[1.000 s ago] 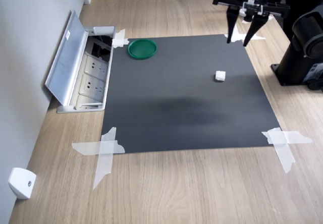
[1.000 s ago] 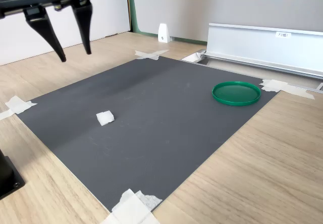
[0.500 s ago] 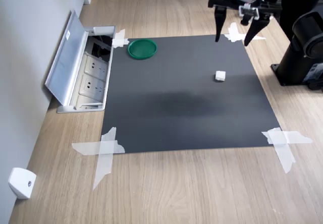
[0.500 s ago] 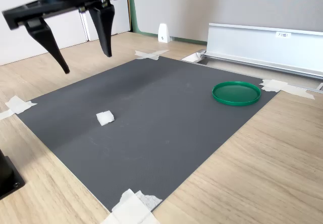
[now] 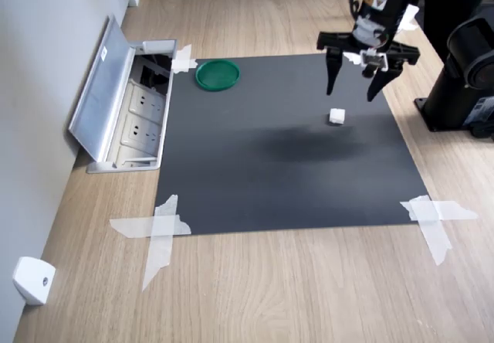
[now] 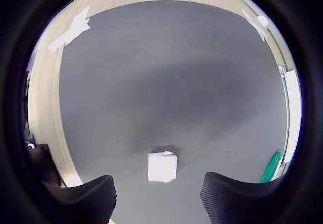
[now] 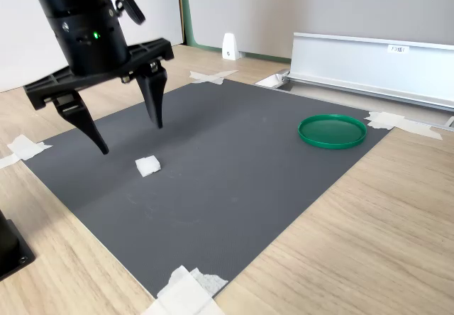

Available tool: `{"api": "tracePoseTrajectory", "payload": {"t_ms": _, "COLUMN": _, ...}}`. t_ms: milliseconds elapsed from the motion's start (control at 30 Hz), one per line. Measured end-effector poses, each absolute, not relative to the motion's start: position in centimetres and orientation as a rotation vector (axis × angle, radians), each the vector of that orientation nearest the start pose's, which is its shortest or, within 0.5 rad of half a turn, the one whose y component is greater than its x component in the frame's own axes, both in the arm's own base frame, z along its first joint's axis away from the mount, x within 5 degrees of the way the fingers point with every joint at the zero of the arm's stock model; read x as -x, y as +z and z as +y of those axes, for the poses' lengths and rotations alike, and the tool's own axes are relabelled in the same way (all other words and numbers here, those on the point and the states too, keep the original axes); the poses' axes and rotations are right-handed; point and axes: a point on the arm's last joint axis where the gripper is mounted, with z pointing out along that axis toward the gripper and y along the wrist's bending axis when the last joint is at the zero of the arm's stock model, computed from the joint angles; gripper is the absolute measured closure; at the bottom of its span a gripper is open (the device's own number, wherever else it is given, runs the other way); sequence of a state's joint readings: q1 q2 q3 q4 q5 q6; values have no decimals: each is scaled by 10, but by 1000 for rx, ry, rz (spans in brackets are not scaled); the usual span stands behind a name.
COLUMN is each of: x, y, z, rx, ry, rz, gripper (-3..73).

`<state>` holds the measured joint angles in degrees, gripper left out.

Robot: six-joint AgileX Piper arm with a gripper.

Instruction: Grasp a white terminal and put it on the green lid.

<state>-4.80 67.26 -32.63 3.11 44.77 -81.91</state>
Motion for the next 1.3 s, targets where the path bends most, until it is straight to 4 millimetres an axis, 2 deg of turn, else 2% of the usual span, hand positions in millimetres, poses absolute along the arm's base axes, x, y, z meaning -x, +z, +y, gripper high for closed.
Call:
{"api": "tracePoseTrajectory", "payload": {"t_ms": 300, "x": -192, "y": 189, "z": -13, "rx": 1750, "ry": -190, "rz": 2356, "gripper": -14}}
{"api": "tracePoseTrajectory", "payload": {"t_ms": 500, "x": -190, "y": 180, "z": -13, "rx": 1764, "ry": -193, "rz": 2348, "gripper": -14}}
{"api": "tracePoseTrajectory", "payload": {"t_ms": 1133, "x": -195, "y": 169, "z": -13, "rx": 1778, "ry": -184, "rz": 2353, "gripper": -14}}
{"api": "tracePoseTrajectory", "payload": {"t_ms": 1300, "x": -196, "y": 169, "z": -14, "rx": 1777, "ry": -186, "rz": 2352, "gripper": 8}}
